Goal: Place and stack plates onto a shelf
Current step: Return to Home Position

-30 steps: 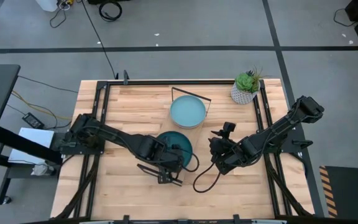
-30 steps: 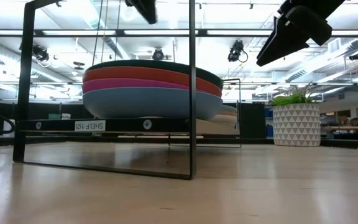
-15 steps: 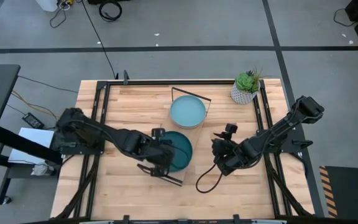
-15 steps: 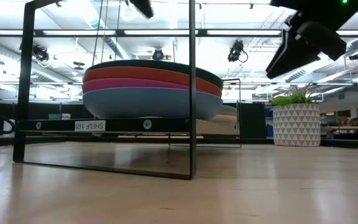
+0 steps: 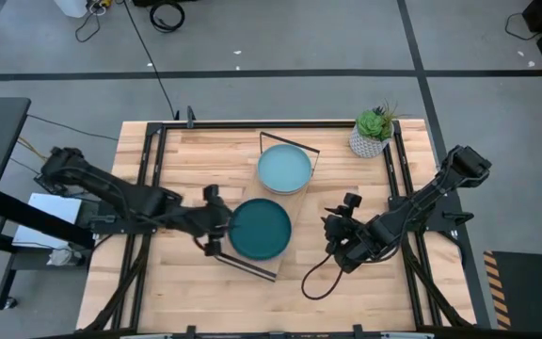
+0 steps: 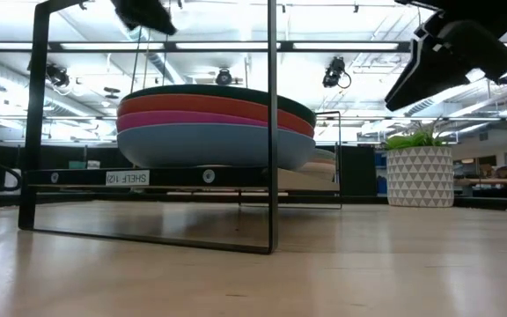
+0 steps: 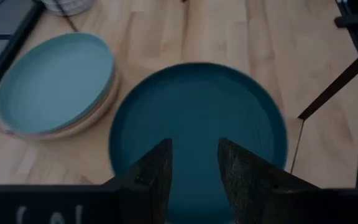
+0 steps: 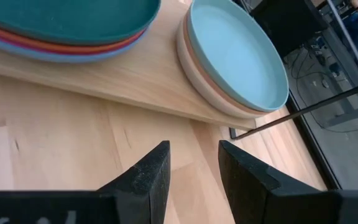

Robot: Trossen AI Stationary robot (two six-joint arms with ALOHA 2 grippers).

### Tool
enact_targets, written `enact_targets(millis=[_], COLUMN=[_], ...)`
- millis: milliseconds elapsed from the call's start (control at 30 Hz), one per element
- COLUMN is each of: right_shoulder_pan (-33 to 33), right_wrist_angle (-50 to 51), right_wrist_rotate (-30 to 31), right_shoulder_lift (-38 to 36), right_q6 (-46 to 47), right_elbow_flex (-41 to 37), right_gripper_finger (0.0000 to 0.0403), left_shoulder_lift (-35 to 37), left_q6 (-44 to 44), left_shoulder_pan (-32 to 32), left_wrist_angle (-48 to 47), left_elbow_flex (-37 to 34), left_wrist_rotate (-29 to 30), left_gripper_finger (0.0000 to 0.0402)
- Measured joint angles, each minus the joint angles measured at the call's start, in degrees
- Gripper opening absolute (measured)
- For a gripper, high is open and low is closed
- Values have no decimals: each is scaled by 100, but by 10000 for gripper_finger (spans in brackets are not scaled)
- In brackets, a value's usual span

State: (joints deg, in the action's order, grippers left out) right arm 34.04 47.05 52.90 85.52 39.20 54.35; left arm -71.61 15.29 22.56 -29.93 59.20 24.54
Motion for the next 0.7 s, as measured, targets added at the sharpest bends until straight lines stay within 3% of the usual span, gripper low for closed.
enact_targets(millis=[233,700], right_shoulder_pan=[36,36], right_wrist_angle=[-88,-1889], right_wrist_rotate=[-4,-4], right_shoulder_lift=[-423,-2897], right_q6=[295,-96], right_elbow_flex=[-447,-2514], right_gripper_finger=[139,111], left_shoulder_lift=[1274,3159], left_q6=[373,603], left_shoulder_pan=[363,796], left_wrist_angle=[434,1254], left_elbow_flex=[-1190,-2777], left_wrist_rotate=[801,1778], left_gripper_finger=[136,136])
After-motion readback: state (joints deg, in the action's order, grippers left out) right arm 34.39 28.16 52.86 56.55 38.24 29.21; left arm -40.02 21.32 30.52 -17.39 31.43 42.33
